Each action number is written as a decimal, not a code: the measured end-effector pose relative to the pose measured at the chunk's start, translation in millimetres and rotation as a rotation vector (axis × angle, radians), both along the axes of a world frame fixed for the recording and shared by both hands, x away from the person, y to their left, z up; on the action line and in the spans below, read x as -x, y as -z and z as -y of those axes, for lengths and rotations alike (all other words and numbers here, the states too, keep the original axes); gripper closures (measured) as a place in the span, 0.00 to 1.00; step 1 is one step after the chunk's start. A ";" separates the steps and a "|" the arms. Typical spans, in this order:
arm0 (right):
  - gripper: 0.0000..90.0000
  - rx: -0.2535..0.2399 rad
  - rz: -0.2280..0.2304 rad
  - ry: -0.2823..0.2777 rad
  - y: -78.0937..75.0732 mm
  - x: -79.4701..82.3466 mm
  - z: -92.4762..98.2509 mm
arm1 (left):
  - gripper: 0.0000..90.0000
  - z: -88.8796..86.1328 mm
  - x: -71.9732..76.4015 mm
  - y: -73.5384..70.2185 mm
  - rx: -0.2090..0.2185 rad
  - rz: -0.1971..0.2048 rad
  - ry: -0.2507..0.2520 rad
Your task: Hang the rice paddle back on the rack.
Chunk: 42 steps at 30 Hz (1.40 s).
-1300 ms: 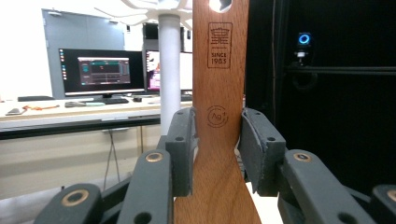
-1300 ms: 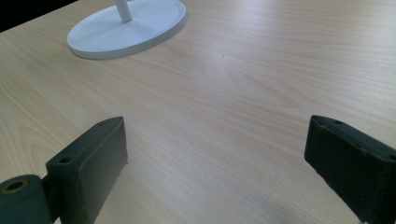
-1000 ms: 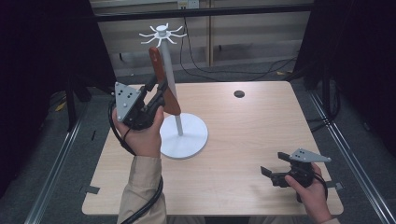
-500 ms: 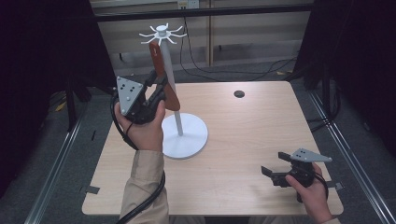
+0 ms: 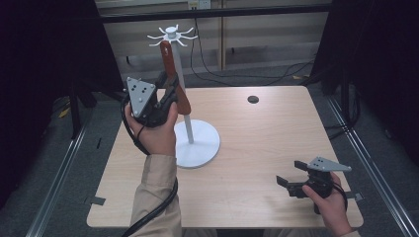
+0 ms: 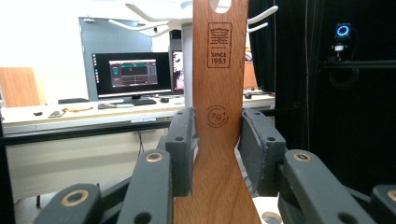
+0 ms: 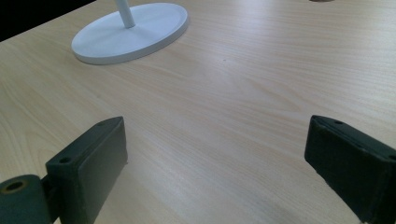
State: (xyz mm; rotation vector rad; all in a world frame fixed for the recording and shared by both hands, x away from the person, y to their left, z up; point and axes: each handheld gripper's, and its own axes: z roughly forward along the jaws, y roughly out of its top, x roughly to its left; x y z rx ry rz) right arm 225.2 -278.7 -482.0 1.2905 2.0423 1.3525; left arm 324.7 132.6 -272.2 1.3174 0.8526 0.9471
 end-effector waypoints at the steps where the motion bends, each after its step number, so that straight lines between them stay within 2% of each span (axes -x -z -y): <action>1: 0.06 0.000 0.000 0.001 0.0 0.0 0.0 | 0.74 0.1 -0.3 0.1 -0.002 0.000 -0.003; 3: 0.06 0.000 -0.001 0.001 -0.2 0.1 0.2 | 0.74 0.6 -1.3 0.8 0.008 0.002 -0.010; 25: 0.06 -0.002 0.000 0.003 -0.5 0.2 1.0 | 0.74 2.2 -4.6 7.3 -0.002 0.002 -0.037; 30: 0.06 -0.001 0.001 0.005 -0.5 0.1 1.3 | 0.74 2.6 -5.2 7.8 -0.009 0.000 -0.036; 37: 0.06 -0.001 0.001 0.004 -0.4 0.1 1.4 | 0.74 2.6 -6.4 7.5 0.005 -0.001 -0.036; 40: 0.06 -0.001 0.001 0.004 -0.5 0.2 1.3 | 0.74 2.1 -7.1 8.3 -0.010 -0.002 -0.037; 42: 0.06 -0.001 0.001 0.004 -0.5 0.1 1.4 | 0.74 3.0 -7.2 9.1 -0.005 -0.005 -0.038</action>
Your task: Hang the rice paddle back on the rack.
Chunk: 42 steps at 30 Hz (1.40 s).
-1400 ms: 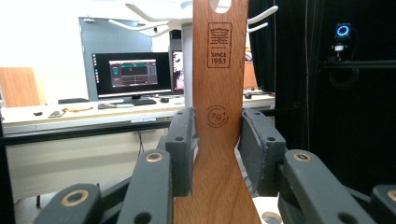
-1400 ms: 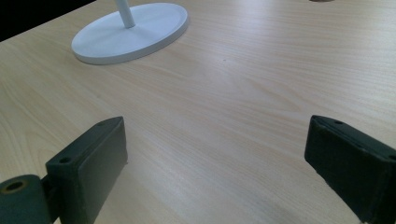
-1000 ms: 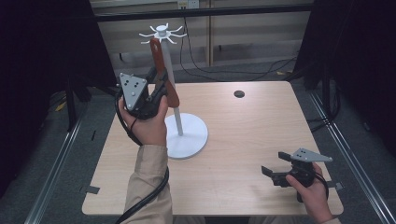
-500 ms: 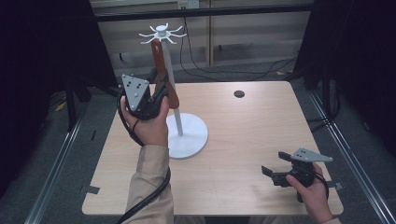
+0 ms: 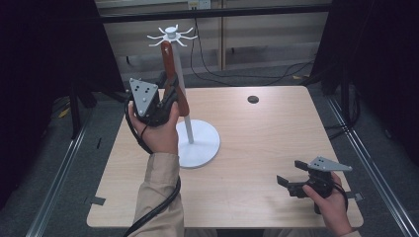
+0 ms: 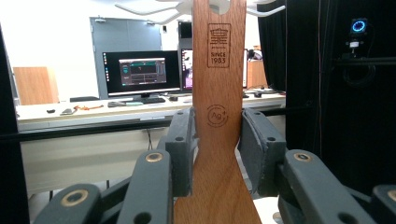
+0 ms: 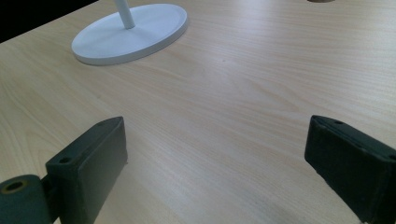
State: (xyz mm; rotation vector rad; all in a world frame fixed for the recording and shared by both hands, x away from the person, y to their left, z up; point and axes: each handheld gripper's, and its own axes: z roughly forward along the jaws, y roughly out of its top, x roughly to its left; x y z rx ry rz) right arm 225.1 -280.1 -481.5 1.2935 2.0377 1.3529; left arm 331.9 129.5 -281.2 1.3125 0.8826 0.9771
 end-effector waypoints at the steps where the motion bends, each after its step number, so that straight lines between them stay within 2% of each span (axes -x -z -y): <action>1: 0.06 -0.001 0.000 0.001 0.0 0.0 0.1 | 0.74 -0.2 -0.2 0.3 -0.005 0.000 0.001; 16: 0.06 -0.003 0.000 -0.002 0.1 0.0 0.5 | 0.73 1.3 -1.1 4.4 0.008 0.007 0.004; 28: 0.06 0.000 -0.003 -0.001 0.3 0.1 -0.5 | 0.70 -1.5 1.8 -0.4 0.013 0.031 0.006; 34: 0.06 -0.001 -0.004 0.000 0.4 0.1 -0.4 | 0.64 -2.8 3.0 1.6 0.002 0.031 0.013; 39: 0.06 0.000 -0.003 -0.003 0.5 0.0 -0.6 | 0.54 -1.5 4.1 4.9 0.002 0.029 0.021; 41: 0.06 -0.001 -0.004 -0.003 0.4 0.1 -0.6 | 0.53 -1.4 4.7 6.1 0.001 0.029 0.024; 42: 0.06 0.000 -0.002 -0.002 0.6 -0.1 -0.5 | 0.49 -1.4 5.0 6.6 0.002 0.025 0.026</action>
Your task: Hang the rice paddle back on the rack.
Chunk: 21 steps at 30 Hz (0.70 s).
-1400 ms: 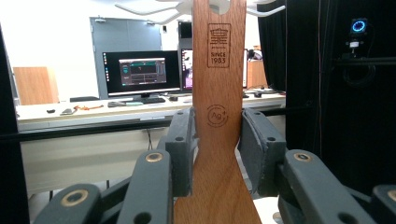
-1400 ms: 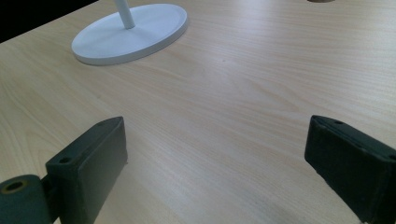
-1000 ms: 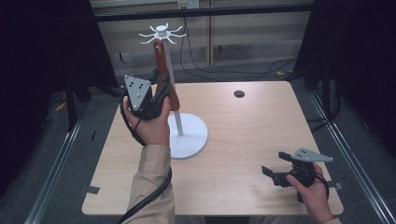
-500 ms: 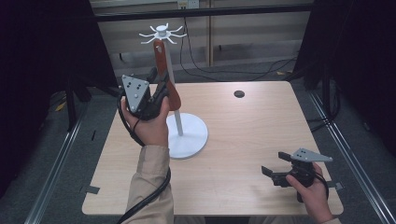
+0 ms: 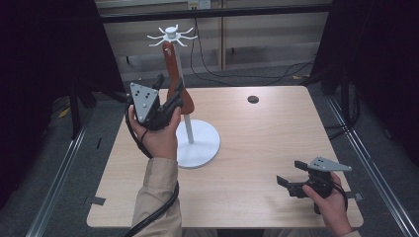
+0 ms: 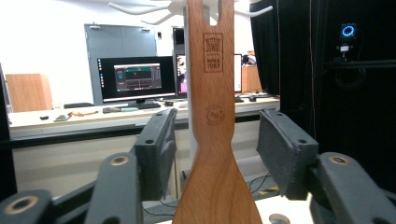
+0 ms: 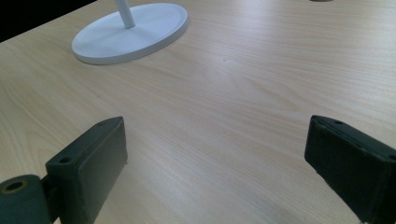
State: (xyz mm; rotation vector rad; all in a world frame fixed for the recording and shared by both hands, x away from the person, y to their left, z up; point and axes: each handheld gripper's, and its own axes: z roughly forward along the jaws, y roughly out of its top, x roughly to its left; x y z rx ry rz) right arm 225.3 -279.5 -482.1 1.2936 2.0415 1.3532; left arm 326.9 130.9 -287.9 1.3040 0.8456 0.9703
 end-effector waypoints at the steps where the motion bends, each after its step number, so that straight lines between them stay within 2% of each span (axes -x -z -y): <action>1: 0.06 0.000 0.000 0.000 0.0 0.0 0.0 | 0.49 0.2 0.4 0.5 0.005 -0.001 -0.004; 9: 0.06 0.001 0.003 -0.002 -0.8 -0.8 -1.2 | 0.28 -1.3 4.8 5.6 0.013 -0.023 -0.009; 14: 0.06 0.001 0.001 -0.009 -0.6 -1.3 -2.3 | 0.23 -2.8 7.5 9.3 -0.008 -0.032 -0.020; 21: 0.06 0.004 0.002 -0.013 -0.1 -1.6 -3.0 | 0.12 -5.4 9.2 15.9 0.001 -0.047 -0.004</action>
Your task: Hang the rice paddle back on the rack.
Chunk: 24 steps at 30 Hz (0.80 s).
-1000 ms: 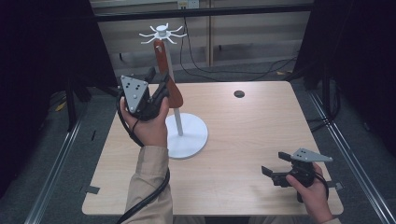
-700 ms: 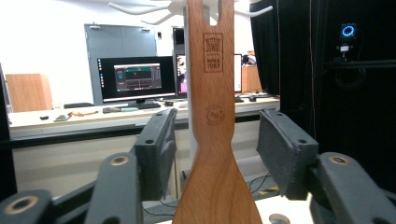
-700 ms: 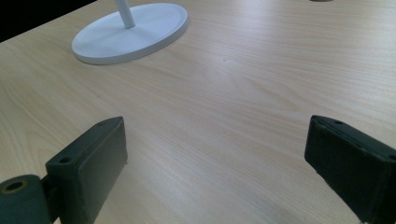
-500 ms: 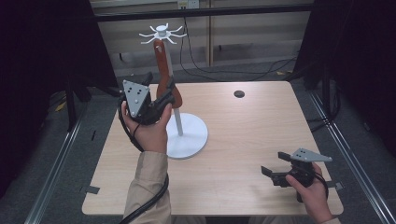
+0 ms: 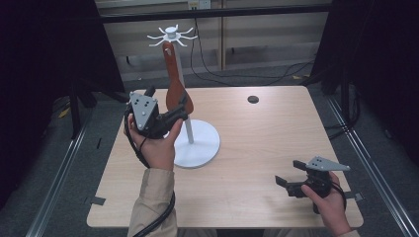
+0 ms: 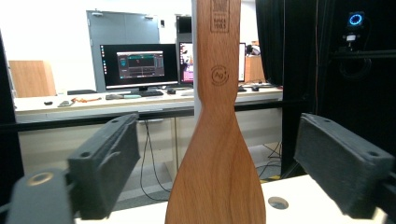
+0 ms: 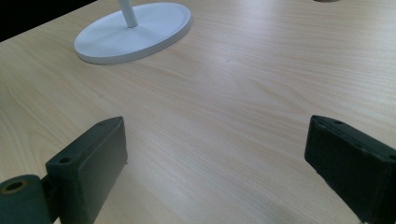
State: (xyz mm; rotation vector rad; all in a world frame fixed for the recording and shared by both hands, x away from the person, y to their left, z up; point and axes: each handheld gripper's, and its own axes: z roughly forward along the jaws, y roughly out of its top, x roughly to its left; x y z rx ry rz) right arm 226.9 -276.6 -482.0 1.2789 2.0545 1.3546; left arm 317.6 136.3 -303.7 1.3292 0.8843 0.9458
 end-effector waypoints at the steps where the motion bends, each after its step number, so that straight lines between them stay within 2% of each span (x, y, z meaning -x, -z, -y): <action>1: 0.06 0.001 -0.001 0.000 0.2 0.0 -0.2 | 0.11 -0.5 0.6 2.4 -0.016 -0.005 0.004; 8: 0.06 0.003 -0.003 -0.001 0.4 0.1 -0.5 | 0.06 -3.4 2.3 12.2 -0.002 -0.021 0.010; 12: 0.06 0.005 -0.005 -0.008 0.5 0.4 -1.5 | 0.03 -7.0 3.6 19.4 -0.023 -0.035 0.021; 24: 0.06 0.009 -0.006 -0.009 0.8 0.3 -1.7 | 0.01 -15.4 12.4 39.2 0.001 -0.054 0.054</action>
